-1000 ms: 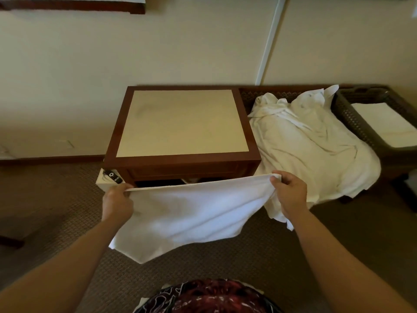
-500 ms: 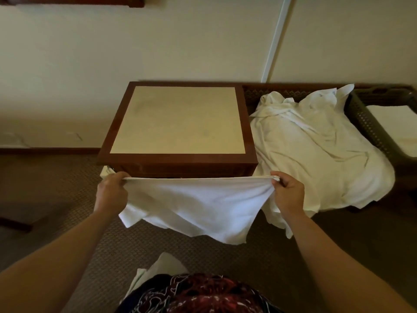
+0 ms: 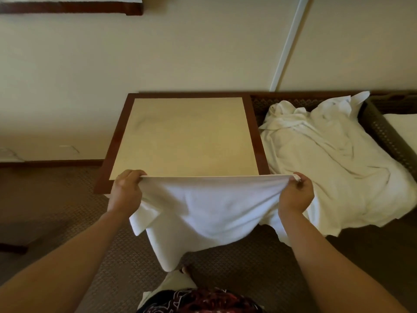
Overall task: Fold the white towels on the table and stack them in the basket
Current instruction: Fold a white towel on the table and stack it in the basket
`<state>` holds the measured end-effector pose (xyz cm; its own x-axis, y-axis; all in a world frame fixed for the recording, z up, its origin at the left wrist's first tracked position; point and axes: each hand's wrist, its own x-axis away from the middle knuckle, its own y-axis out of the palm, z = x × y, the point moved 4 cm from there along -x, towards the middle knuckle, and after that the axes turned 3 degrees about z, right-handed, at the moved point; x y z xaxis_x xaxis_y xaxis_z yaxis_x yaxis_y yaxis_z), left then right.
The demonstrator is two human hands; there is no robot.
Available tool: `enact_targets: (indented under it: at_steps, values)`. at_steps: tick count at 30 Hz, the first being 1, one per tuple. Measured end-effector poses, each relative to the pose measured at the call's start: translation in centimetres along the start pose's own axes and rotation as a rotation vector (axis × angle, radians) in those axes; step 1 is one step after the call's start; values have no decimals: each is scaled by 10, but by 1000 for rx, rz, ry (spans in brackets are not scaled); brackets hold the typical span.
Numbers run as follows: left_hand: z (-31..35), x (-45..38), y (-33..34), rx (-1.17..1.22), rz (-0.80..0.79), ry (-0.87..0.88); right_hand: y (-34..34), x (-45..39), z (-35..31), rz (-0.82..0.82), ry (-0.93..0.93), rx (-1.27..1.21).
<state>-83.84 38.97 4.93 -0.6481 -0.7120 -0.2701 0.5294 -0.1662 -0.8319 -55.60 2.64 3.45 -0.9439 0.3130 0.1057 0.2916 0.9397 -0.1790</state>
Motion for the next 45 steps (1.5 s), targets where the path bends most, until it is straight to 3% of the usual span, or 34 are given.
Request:
enact_targets:
  at_steps: [4,9,22,28,34,37,40,42,45]
  values:
    - [3,-65,0,18,-42,35,37,-13,-28,111,-35,20]
    - [10,-152,2,29,-94,62,91,-54,-68,139,-105,89]
    - [12,-364,120,-79,-214,-60,287,-227,-75,-17,-94,259]
    - [14,-461,190,-128,-198,-83,385,-325,-71,-117,-187,484]
    - [-2,-505,235,-229,-306,-97,436,-369,-47,-211,-193,673]
    - [-8,-502,235,-305,-305,-132,442,-363,-45,-109,-188,815]
    - [-9,-473,208,-198,-149,-191,444,-317,-60,-39,-235,888]
    - [-3,-435,188,-139,-97,-94,452,-259,-70,-157,-437,762]
    - [-5,-374,170,-205,-253,-3,475,-146,-64,-471,-736,713]
